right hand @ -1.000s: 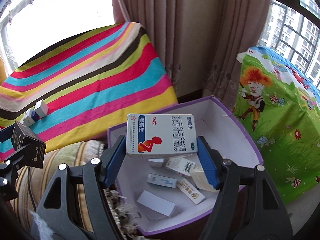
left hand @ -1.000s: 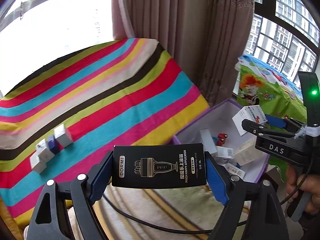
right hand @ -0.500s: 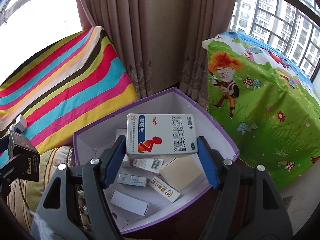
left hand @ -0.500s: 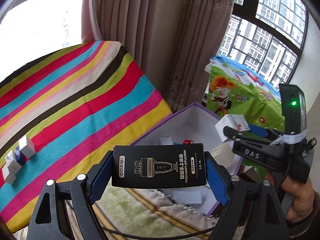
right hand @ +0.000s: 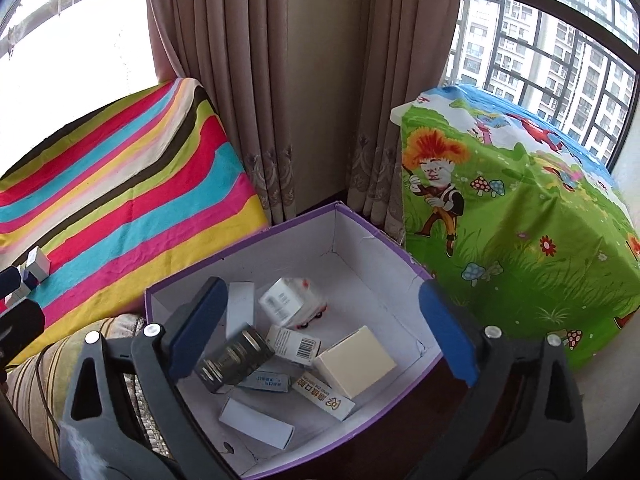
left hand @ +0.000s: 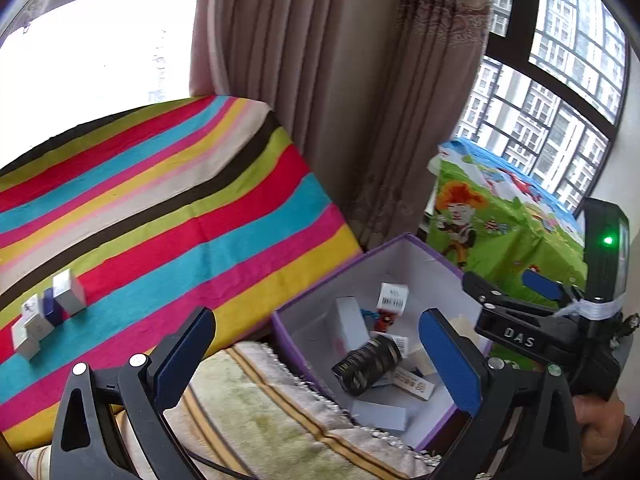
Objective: Organize rigid objects
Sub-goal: 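Open the left tool over the storage box while the right tool releases the medicine box, then move both tools back over the white cubes on the cloth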
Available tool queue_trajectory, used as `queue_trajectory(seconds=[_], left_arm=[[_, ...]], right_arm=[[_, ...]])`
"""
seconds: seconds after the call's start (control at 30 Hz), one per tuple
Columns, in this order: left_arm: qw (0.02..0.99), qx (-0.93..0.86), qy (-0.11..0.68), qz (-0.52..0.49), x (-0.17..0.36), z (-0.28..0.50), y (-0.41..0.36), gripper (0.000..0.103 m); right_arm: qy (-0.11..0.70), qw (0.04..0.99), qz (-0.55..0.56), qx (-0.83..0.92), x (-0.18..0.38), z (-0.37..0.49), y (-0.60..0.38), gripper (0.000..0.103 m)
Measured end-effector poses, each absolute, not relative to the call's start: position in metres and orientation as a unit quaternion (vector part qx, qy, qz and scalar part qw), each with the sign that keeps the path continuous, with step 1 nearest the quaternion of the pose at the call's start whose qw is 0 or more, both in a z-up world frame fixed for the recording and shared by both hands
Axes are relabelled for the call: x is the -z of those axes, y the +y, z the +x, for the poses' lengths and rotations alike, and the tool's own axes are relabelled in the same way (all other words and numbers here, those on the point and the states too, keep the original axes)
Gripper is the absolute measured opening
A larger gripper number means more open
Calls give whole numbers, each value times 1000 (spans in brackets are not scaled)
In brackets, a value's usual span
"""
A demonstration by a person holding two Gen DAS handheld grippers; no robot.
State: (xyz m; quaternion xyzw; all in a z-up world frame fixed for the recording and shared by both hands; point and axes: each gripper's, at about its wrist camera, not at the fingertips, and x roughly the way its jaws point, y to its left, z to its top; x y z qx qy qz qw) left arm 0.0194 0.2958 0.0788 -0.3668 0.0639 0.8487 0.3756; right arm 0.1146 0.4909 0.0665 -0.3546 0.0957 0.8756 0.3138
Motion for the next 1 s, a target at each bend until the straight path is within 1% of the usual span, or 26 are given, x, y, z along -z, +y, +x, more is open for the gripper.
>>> queue_trajectory(seconds=[0.23, 0.33, 0.5, 1.0], left_arm=[[305, -881, 43, -360, -77, 9, 276, 103], [287, -892, 47, -347, -79, 7, 269, 103], [278, -894, 56, -346, -81, 2, 259, 103], [240, -896, 26, -372, -76, -18, 218, 103]], right_arm=[[83, 290, -338, -892, -70, 109, 479, 101], [75, 281, -342, -893, -68, 106, 473, 101], [80, 256, -350, -897, -67, 103, 464, 101], [68, 178, -351, -917, -74, 84, 422, 101]])
